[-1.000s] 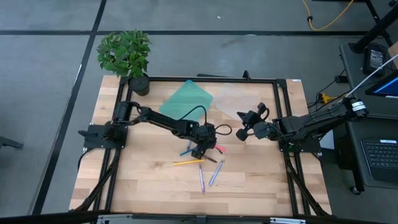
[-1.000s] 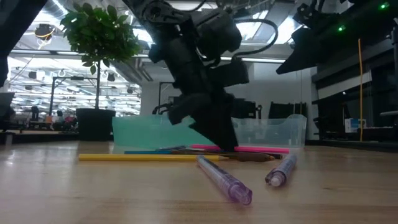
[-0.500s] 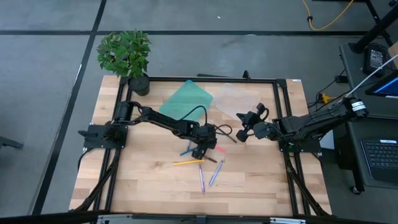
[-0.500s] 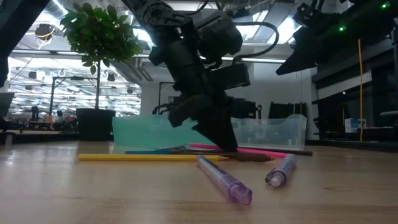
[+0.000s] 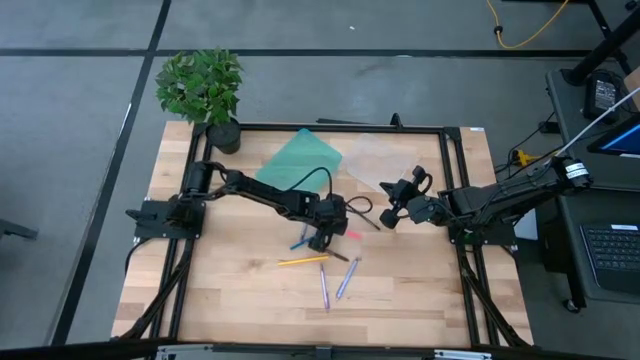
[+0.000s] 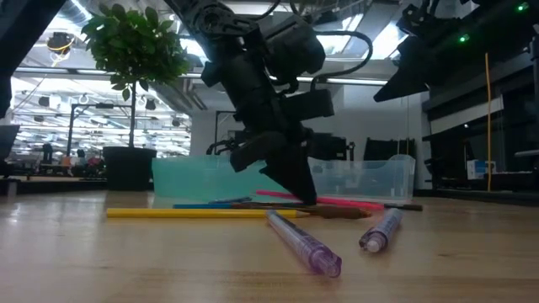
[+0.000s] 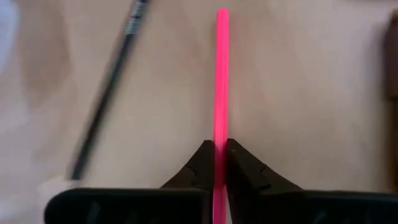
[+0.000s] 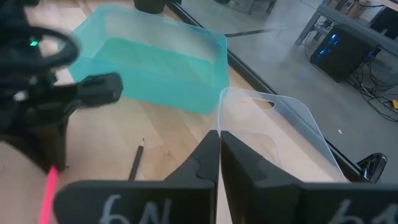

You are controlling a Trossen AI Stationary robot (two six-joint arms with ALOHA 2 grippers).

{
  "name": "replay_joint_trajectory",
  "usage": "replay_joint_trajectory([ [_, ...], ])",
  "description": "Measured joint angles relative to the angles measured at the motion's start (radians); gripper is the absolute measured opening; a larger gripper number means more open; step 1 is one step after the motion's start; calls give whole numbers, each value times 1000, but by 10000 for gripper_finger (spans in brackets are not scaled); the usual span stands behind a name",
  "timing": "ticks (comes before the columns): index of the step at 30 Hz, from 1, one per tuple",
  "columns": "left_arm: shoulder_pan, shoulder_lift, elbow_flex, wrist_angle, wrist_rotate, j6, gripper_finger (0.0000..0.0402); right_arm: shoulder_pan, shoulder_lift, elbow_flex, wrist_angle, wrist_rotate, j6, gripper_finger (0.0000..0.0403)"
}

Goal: Sort pens & pencils
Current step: Put the pink pencil into the blue bin

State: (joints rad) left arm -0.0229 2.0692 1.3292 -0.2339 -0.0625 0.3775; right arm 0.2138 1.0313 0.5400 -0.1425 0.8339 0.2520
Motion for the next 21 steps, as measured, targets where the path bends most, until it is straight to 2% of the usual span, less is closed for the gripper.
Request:
replay_joint_trajectory([
  [12, -2, -148, 2, -27, 12, -6, 12, 0, 0, 0, -21, -47, 14, 16],
  [17, -4, -221, 2, -30, 11, -27, 12, 0, 0, 0, -52, -99, 37, 17],
  [21, -2, -276, -20, 1, -25, -28, 12, 0, 0, 0, -70, -130, 63, 16],
])
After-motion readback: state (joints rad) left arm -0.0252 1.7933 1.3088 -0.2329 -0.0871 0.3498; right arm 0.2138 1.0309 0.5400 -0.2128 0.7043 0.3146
